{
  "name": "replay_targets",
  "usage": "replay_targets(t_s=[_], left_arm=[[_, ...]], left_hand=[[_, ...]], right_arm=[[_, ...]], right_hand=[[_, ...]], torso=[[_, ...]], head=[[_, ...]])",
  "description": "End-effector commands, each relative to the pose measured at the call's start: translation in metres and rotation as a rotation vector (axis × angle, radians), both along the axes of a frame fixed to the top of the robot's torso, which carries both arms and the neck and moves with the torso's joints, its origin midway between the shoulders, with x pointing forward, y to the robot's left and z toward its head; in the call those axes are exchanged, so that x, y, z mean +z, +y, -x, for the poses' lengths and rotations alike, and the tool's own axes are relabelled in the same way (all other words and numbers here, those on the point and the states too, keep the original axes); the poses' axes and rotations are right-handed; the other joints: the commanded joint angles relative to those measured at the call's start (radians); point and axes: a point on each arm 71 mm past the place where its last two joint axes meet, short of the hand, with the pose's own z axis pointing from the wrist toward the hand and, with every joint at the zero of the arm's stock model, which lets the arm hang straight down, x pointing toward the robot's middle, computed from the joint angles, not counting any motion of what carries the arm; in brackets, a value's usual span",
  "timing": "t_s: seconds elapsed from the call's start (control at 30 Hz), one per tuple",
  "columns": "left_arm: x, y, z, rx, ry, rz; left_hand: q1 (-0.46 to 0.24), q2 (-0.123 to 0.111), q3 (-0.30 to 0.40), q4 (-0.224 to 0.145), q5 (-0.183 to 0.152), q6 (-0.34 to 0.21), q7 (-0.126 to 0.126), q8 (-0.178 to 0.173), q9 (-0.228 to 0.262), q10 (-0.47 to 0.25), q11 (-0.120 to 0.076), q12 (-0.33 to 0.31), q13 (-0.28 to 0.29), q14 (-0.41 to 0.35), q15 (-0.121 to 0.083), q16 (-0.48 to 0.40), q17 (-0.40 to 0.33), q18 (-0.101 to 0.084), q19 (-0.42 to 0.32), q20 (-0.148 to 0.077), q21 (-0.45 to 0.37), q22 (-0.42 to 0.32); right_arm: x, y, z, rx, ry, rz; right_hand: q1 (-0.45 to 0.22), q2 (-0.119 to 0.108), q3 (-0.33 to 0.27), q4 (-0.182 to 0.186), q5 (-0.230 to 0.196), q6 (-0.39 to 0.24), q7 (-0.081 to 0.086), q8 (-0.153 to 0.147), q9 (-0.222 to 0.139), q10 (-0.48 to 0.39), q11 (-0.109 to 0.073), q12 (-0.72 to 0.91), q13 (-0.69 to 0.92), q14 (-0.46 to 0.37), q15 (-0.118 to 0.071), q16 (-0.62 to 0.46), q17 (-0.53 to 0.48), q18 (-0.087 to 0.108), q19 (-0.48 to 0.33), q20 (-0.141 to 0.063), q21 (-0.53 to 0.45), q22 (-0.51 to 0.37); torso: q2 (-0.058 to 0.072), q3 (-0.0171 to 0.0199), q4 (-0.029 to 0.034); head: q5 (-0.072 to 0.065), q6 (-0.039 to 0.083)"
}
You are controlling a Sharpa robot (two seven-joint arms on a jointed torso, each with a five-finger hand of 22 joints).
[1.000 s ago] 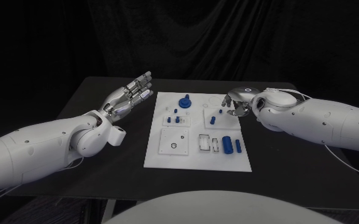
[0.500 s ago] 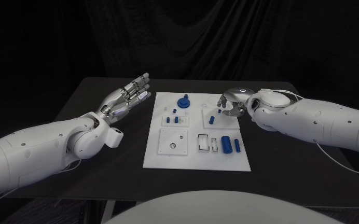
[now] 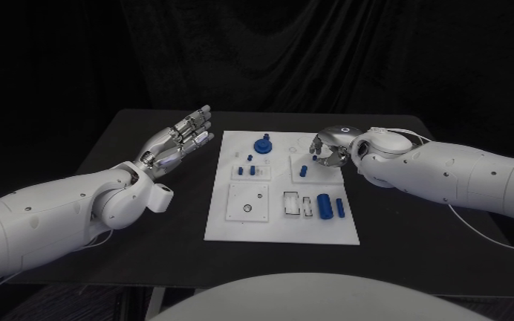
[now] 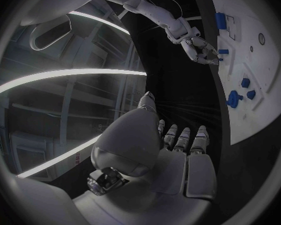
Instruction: Assemble the parts on the task board
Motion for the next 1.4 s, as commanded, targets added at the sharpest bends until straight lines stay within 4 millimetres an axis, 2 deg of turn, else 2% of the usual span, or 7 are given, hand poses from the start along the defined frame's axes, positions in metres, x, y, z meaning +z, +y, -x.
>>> replay_targets(t_s=[0.03, 0.1, 0.13, 0.67, 0.7, 0.97, 1.4], left_arm=[[0.0065, -0.0004, 0.0010, -0.005, -0.067, 0.073], [0.0064, -0.0003, 0.0009, -0.006, -0.066, 0.073], [0.0064, -0.0002, 0.0009, -0.006, -0.065, 0.073], [0.0054, 0.0012, 0.0006, -0.014, -0.054, 0.073], [0.0053, 0.0012, 0.0006, -0.015, -0.053, 0.073], [0.0040, 0.0013, 0.0002, -0.020, -0.045, 0.071], [0.0006, 0.0005, 0.0003, -0.030, -0.025, 0.067]], left_hand=[[0.012, 0.003, -0.001, -0.005, 0.008, 0.002, 0.006, -0.004, 0.000, 0.001, 0.006, 0.005, 0.001, 0.001, 0.006, -0.006, -0.001, 0.018, 0.006, 0.003, 0.004, 0.002], [0.014, 0.003, 0.000, -0.006, 0.011, 0.001, 0.006, -0.004, 0.000, 0.001, 0.007, 0.005, 0.001, 0.002, 0.009, -0.006, -0.001, 0.009, -0.008, 0.002, -0.010, -0.009], [0.015, 0.004, 0.001, -0.008, 0.013, 0.001, 0.007, -0.004, 0.000, 0.001, 0.008, 0.005, 0.001, 0.003, 0.010, -0.005, 0.000, 0.018, 0.007, 0.007, 0.005, 0.003], [0.027, 0.011, 0.011, -0.028, 0.049, 0.001, 0.013, -0.004, 0.001, 0.001, 0.014, 0.005, 0.002, 0.011, 0.020, -0.002, 0.003, 0.011, 0.000, 0.015, -0.006, -0.005], [0.029, 0.013, 0.013, -0.031, 0.054, 0.004, 0.016, -0.004, 0.001, 0.002, 0.015, 0.005, 0.002, 0.012, 0.021, -0.001, 0.003, 0.019, 0.021, 0.020, 0.010, 0.008], [0.028, 0.020, 0.024, -0.048, 0.064, 0.017, 0.031, -0.002, 0.003, 0.002, 0.019, 0.006, 0.002, 0.015, 0.025, 0.000, 0.004, 0.018, 0.025, 0.024, 0.011, 0.008], [0.026, 0.023, 0.033, -0.065, 0.072, 0.022, 0.039, -0.001, 0.003, 0.002, 0.022, 0.006, 0.002, 0.020, 0.031, 0.002, 0.005, 0.015, 0.012, 0.028, -0.001, 0.000]], right_arm=[[-0.0021, -0.0007, 0.0004, -0.005, 0.000, -0.003], [-0.0026, -0.0008, 0.0002, -0.006, 0.000, -0.002], [-0.0028, -0.0009, 0.0001, -0.007, 0.000, -0.002], [-0.0047, -0.0041, -0.0040, -0.024, -0.007, 0.007], [-0.0046, -0.0042, -0.0040, -0.023, -0.008, 0.007], [-0.0035, -0.0044, -0.0029, -0.016, -0.020, -0.005], [-0.0030, -0.0062, -0.0020, -0.015, -0.021, -0.007]], right_hand=[[0.001, 0.001, 0.005, -0.001, 0.006, 0.011, -0.007, 0.006, 0.003, 0.007, 0.000, -0.007, -0.004, 0.002, 0.001, 0.001, -0.004, 0.004, 0.004, -0.001, 0.000, 0.102], [0.001, 0.000, 0.006, -0.002, 0.007, 0.012, -0.009, 0.006, 0.004, 0.006, 0.000, -0.008, -0.005, 0.000, 0.001, -0.002, -0.008, 0.005, 0.002, -0.001, -0.005, 0.101], [0.002, 0.000, 0.006, -0.002, 0.007, 0.013, -0.012, 0.006, 0.004, 0.006, 0.000, -0.009, -0.006, 0.000, 0.001, -0.002, -0.009, 0.005, 0.002, -0.001, -0.005, 0.101], [0.006, 0.012, 0.015, -0.004, 0.021, 0.027, -0.037, 0.010, 0.008, 0.007, 0.002, -0.012, -0.014, -0.003, 0.002, -0.004, -0.013, 0.005, 0.000, 0.000, -0.007, 0.101], [0.006, 0.014, 0.015, -0.004, 0.023, 0.032, -0.038, 0.013, 0.009, 0.009, 0.001, -0.011, -0.014, -0.003, 0.002, -0.004, -0.013, 0.005, 0.000, 0.000, -0.007, 0.101], [0.043, 0.051, 0.016, -0.040, 0.039, 0.145, -0.022, 0.077, 0.063, 0.104, -0.035, 0.040, 0.004, 0.008, -0.028, 0.008, 0.003, 0.000, 0.019, -0.023, 0.039, 0.112], [0.059, 0.056, -0.005, -0.071, 0.039, 0.177, -0.023, 0.104, 0.108, 0.146, -0.052, 0.070, 0.025, 0.010, -0.043, 0.004, -0.001, -0.002, 0.020, -0.040, 0.048, 0.113]], torso=[[0.013, 0.0006, 0.0019], [0.016, 0.0008, 0.0029], [0.018, 0.0011, 0.0033], [0.035, 0.0021, 0.0110], [0.035, 0.0023, 0.0114], [0.036, 0.0006, 0.0121], [0.041, -0.0024, 0.0136]], head=[[-0.002, 0.000], [-0.002, 0.000], [-0.002, 0.000], [-0.004, 0.000], [-0.004, 0.000], [-0.001, 0.000], [0.008, 0.000]])
